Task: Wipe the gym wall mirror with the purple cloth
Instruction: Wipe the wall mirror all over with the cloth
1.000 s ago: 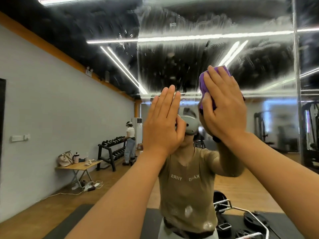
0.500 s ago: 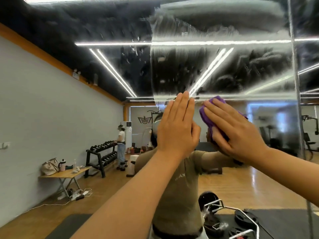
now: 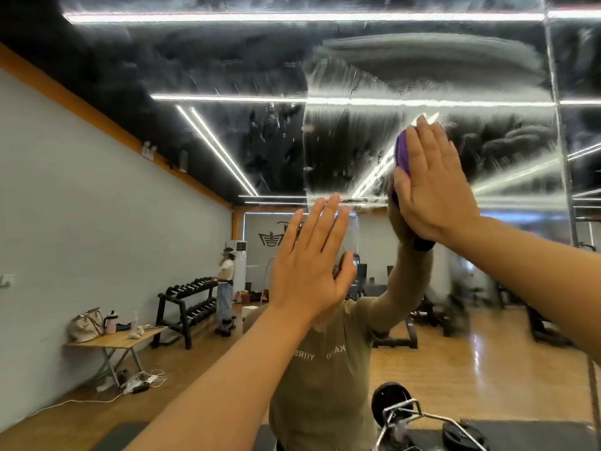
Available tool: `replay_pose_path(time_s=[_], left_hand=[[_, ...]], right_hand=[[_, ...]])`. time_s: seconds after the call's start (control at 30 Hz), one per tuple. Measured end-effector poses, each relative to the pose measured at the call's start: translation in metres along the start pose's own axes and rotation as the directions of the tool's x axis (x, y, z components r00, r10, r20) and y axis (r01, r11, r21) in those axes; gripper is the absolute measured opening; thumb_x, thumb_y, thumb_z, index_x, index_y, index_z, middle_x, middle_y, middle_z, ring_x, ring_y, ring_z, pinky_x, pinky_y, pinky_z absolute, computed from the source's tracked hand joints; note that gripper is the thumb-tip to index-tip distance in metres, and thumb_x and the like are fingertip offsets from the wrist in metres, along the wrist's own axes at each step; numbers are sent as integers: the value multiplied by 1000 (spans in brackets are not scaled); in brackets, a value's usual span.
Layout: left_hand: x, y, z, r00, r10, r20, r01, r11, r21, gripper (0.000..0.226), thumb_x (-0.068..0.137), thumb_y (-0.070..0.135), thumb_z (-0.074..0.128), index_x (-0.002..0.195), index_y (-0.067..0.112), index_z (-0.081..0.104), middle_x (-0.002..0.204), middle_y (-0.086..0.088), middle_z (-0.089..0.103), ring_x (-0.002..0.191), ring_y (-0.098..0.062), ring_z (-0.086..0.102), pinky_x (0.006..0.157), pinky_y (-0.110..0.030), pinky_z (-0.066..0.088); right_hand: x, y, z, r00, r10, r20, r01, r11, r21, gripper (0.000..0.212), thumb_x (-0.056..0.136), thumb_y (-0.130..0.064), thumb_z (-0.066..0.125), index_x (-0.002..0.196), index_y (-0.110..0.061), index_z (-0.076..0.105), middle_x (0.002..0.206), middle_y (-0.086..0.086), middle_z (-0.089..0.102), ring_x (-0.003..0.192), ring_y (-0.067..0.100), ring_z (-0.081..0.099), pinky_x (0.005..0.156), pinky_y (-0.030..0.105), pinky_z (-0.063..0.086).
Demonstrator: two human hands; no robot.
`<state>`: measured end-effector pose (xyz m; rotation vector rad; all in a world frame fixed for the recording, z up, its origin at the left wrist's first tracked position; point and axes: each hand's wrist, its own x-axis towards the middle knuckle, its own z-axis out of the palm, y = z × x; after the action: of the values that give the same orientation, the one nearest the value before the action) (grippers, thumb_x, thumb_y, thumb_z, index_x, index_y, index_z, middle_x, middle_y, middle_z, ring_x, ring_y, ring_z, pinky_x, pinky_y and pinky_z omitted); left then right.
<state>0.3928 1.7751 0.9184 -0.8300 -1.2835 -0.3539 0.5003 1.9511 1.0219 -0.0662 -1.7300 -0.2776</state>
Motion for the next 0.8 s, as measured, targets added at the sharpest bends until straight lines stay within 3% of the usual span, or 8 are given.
replay_pose_path(time_s=[0.07, 0.13, 0.23, 0.47, 0.53, 0.63, 0.7, 0.8], left_hand=[[-2, 0, -1, 999, -36, -2, 36, 999, -14, 66, 98, 35, 37, 156, 5, 29, 164, -14, 25, 153, -27, 22, 127, -39, 7], [-3, 1, 0, 999, -52, 4, 52, 998, -34, 65, 99, 33, 36, 156, 3, 30, 165, -14, 25, 153, -26, 21, 127, -39, 6], [-3, 2, 0, 998, -59, 20, 61, 994, -89, 62, 100, 29, 34, 155, 3, 32, 164, -14, 26, 153, -25, 20, 126, -42, 11], [-5, 2, -1, 998, -55, 22, 57, 993, -104, 60, 100, 27, 31, 155, 3, 32, 163, -14, 28, 153, -25, 22, 125, -44, 16], [-4, 2, 0, 998, -58, 1, 58, 992, -110, 59, 100, 26, 31, 154, 3, 33, 163, -14, 29, 153, -26, 23, 124, -45, 17], [-4, 4, 1, 998, -64, -5, 63, 992, -106, 58, 100, 26, 31, 154, 4, 34, 162, -14, 31, 152, -26, 24, 124, -46, 20], [-4, 3, 0, 998, -60, -3, 60, 992, -107, 58, 100, 26, 32, 153, 3, 35, 162, -14, 32, 152, -26, 25, 123, -48, 24], [-6, 2, -2, 998, -56, 0, 55, 989, -140, 57, 98, 23, 33, 151, 2, 40, 159, -16, 36, 150, -27, 30, 122, -49, 27]], right_hand=[[-25, -11, 6, 1000, -22, -5, 22, 1000, 8, 68, 104, -41, 20, 160, -6, 7, 169, 13, 2, 156, 27, -3, 125, 36, -8], [-58, -19, 10, 985, -170, 13, 170, 985, 13, 66, 106, -41, 24, 160, -6, 9, 168, 13, 5, 156, 27, -1, 126, 35, -7], [-95, -20, 13, 910, -407, 79, 410, 912, -24, 64, 108, -42, 25, 160, -6, 16, 167, 14, 14, 155, 29, 6, 126, 38, -1], [-55, 8, -5, 712, -631, 308, 673, 739, -41, 60, 109, -47, 18, 160, -15, 21, 166, 6, 19, 155, 22, 8, 126, 33, -3], [-32, 8, -7, 788, -548, 281, 582, 812, -47, 62, 107, -48, 20, 160, -17, 20, 167, 5, 17, 156, 22, 6, 125, 28, -8], [-1, -7, -7, 941, -306, 144, 313, 949, -32, 68, 101, -49, 21, 160, -15, 18, 168, 9, 15, 156, 26, 6, 120, 21, -15], [12, -20, -5, 979, -165, 120, 166, 986, -2, 71, 99, -47, 18, 161, -13, 13, 169, 9, 8, 156, 25, -1, 118, 24, -16], [12, -33, -1, 984, -84, 157, 88, 996, -22, 73, 98, -47, 14, 161, -13, 3, 170, 6, -4, 155, 23, -11, 114, 23, -23]])
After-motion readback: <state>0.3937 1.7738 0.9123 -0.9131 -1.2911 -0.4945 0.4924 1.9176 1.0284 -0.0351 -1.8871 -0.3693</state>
